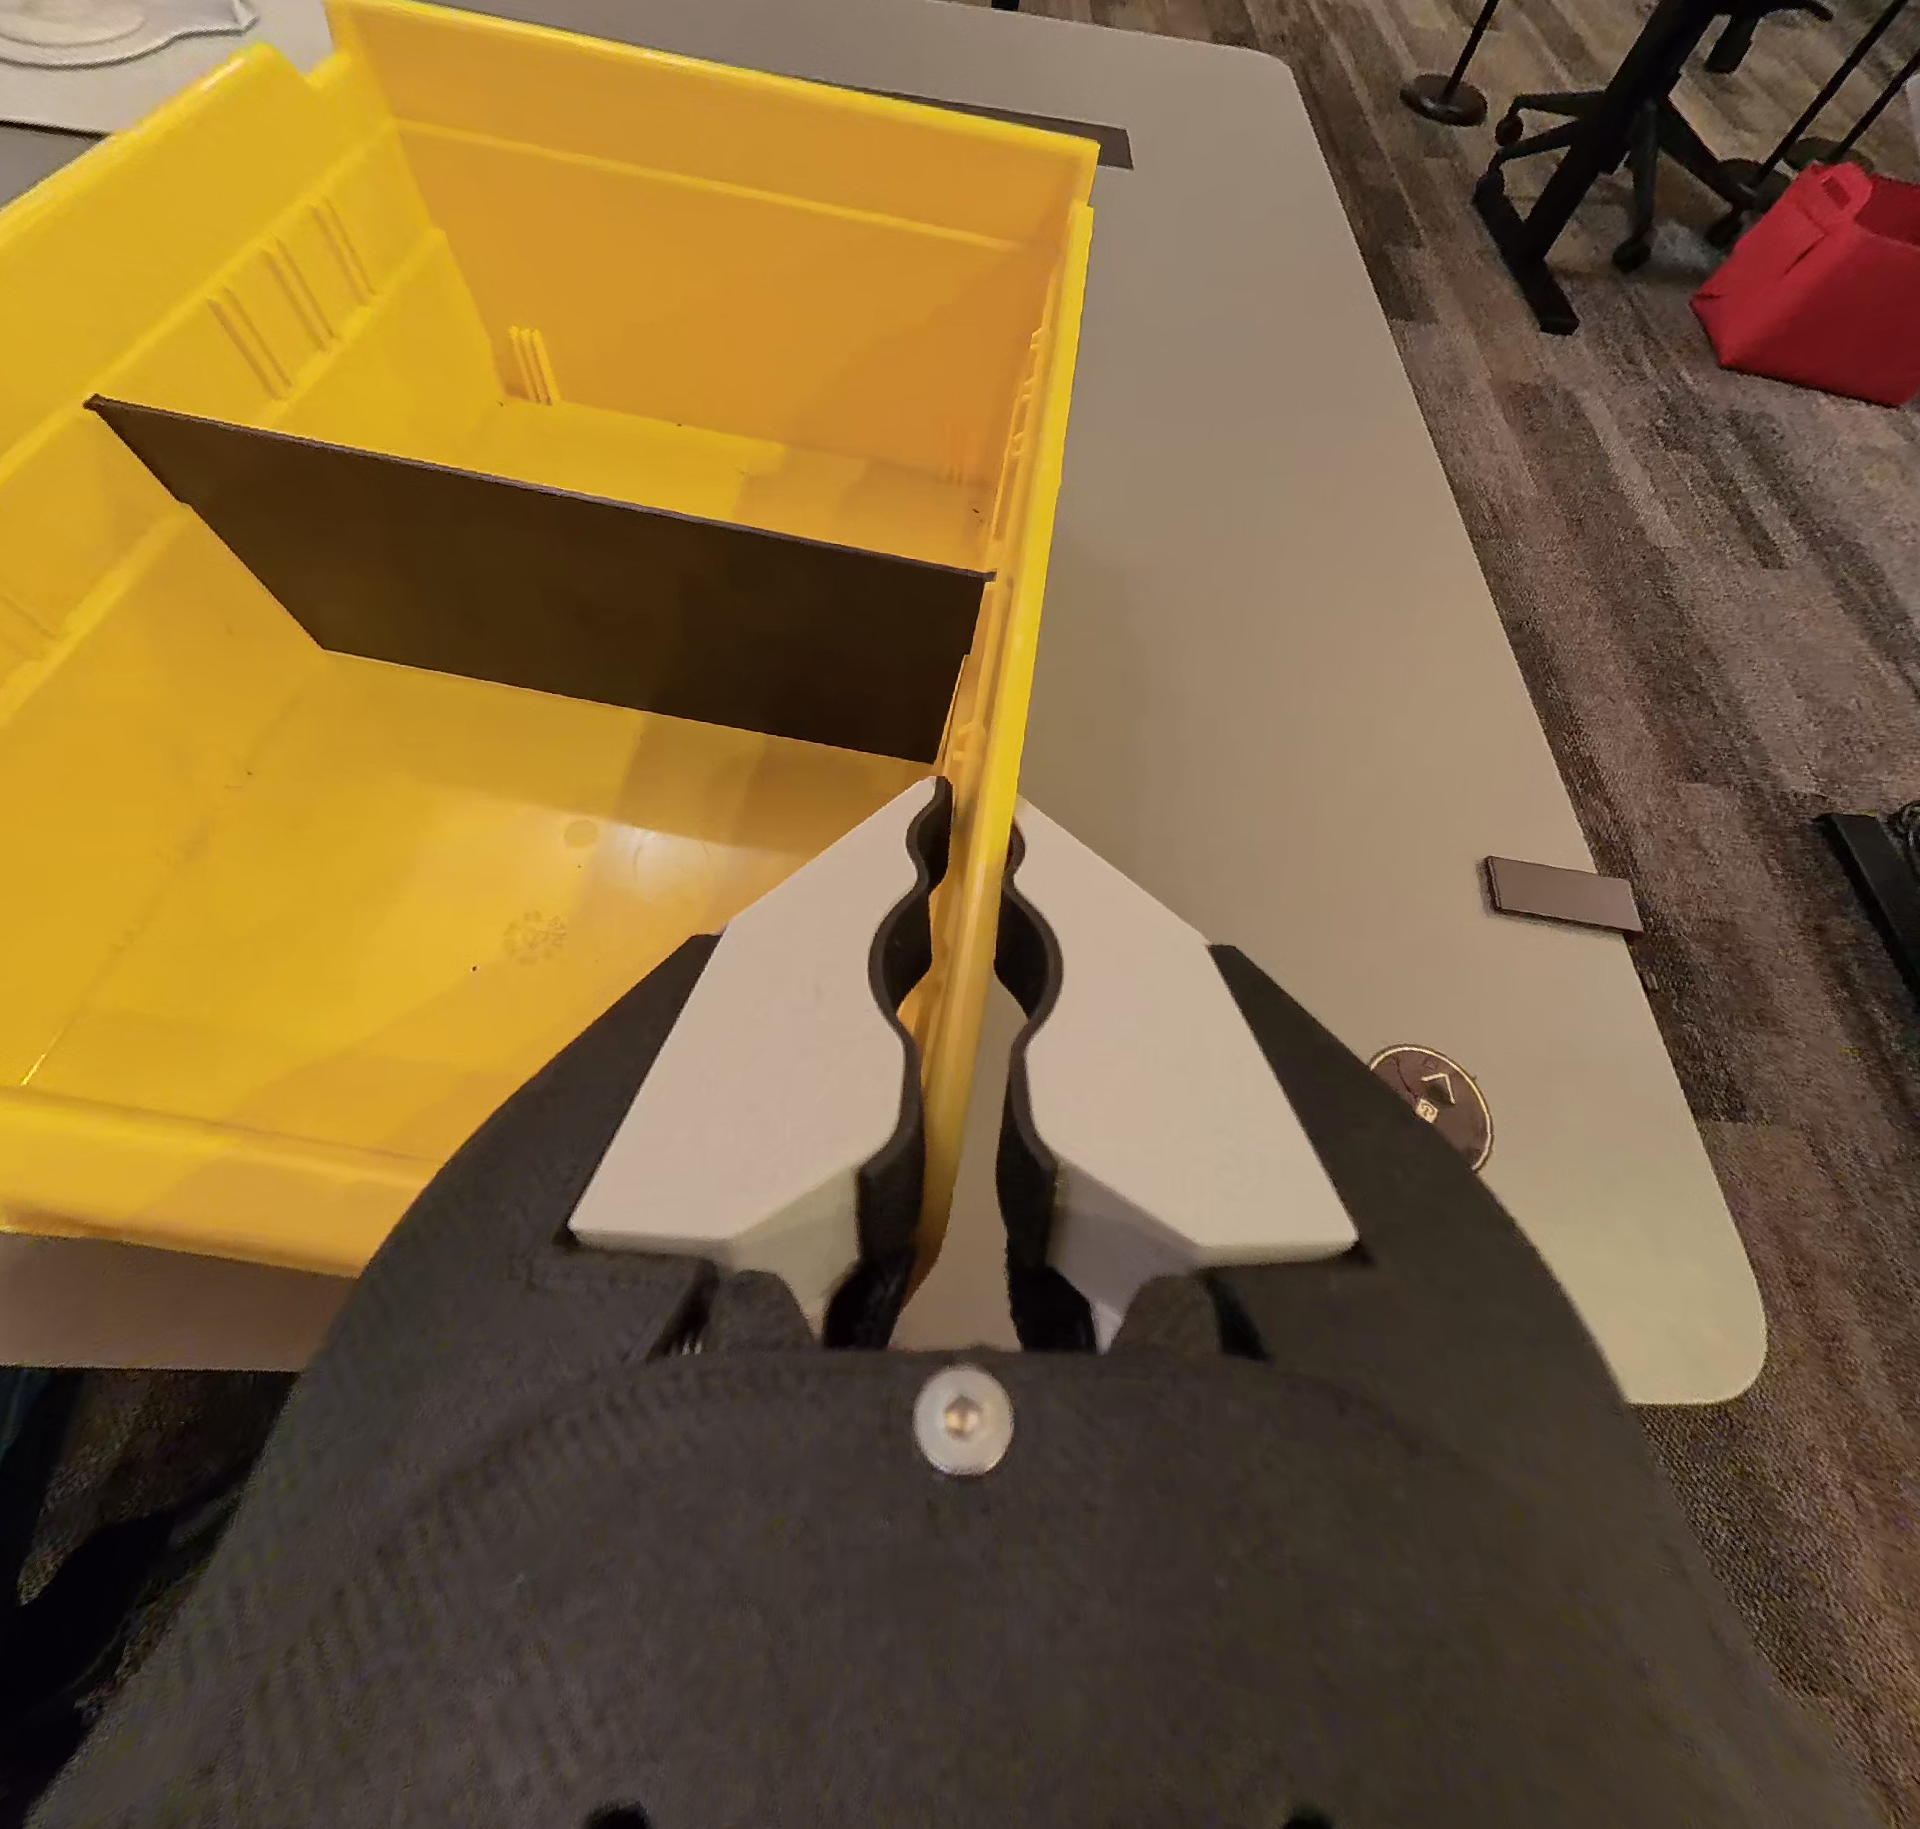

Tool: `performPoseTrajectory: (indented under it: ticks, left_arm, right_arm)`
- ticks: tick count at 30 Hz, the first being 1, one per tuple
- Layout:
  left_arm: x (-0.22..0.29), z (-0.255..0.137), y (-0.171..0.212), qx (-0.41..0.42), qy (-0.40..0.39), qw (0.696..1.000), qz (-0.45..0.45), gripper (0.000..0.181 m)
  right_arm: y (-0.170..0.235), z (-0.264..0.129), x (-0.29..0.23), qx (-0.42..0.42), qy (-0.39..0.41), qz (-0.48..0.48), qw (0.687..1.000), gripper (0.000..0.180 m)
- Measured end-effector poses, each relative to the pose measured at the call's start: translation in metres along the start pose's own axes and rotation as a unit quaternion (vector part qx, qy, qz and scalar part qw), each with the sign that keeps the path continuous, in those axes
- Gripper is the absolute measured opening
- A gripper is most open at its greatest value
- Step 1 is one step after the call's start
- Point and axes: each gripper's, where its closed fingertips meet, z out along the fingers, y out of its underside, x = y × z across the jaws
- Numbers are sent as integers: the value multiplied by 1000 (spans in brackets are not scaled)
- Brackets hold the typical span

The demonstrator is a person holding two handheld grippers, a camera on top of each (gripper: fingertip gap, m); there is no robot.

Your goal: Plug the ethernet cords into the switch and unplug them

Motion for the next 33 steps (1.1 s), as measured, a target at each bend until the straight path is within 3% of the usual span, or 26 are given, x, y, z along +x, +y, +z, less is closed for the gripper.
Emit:
performPoseTrajectory:
  ticks: [2, 4, 7, 10, 13, 15, 20, 24, 30, 33]
  left_arm:
    - [-10, -13, -15, 22, -35, 999, 14, 41]
    - [-5, -24, -36, 26, -47, 997, 47, 46]
    - [24, -29, -86, 31, -34, 993, 107, 49]
    - [66, -8, -132, -3, 6, 987, 162, 64]
    - [93, 38, -152, -85, 24, 965, 248, 79]
    - [99, 72, -150, -156, 32, 949, 274, 88]
    - [98, 133, -125, -311, 70, 915, 247, 82]
    - [88, 159, -93, -403, 60, 885, 225, 84]
    - [79, 176, -56, -473, 46, 859, 192, 88]
    - [76, 181, -39, -499, 45, 845, 187, 77]
  right_arm:
    - [0, -1, 0, 4, -2, -1, 1000, 6]
    - [-5, -5, -2, 13, -13, 3, 1000, 23]
    - [-11, -12, 3, 20, 11, -19, 1000, 34]
    - [-24, -20, 4, 40, 34, -40, 998, 34]
    - [-39, -28, -6, 62, 47, -69, 995, 34]
    - [-47, -33, -12, 72, 57, -91, 992, 34]
    - [-60, -39, -33, 90, 44, -118, 988, 31]
    - [-62, -41, -42, 96, 32, -128, 987, 28]
    - [-58, -35, -48, 95, 21, -132, 987, 26]
    - [-59, -33, -51, 96, 19, -135, 986, 26]
